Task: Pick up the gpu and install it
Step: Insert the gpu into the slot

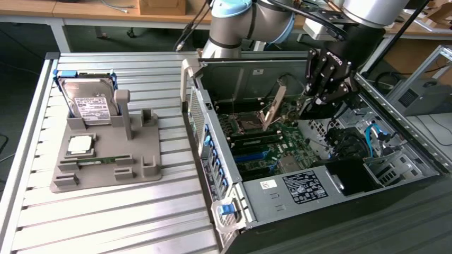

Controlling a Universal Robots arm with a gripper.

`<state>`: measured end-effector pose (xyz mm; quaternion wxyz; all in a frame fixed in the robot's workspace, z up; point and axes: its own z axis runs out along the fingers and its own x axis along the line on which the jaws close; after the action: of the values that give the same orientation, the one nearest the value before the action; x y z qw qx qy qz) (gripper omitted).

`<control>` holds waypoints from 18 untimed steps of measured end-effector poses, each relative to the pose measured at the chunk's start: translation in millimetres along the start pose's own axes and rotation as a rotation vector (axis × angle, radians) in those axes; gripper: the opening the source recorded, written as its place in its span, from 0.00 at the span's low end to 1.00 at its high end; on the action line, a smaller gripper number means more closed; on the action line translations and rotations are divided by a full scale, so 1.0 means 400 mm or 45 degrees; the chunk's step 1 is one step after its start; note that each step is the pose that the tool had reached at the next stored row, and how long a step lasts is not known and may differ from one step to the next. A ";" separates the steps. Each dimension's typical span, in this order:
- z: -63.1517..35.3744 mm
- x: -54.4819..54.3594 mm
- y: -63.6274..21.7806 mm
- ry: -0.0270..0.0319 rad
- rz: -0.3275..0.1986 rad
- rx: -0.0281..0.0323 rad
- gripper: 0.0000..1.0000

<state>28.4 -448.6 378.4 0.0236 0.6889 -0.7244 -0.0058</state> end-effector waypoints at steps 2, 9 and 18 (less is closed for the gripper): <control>0.004 0.000 0.006 -0.0003 0.000 0.0000 0.27; 0.013 0.001 0.020 -0.0030 0.000 -0.0001 0.27; 0.024 0.016 0.031 -0.0336 -0.001 -0.0016 0.27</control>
<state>15.2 -454.4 369.6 0.0144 0.6892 -0.7243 -0.0154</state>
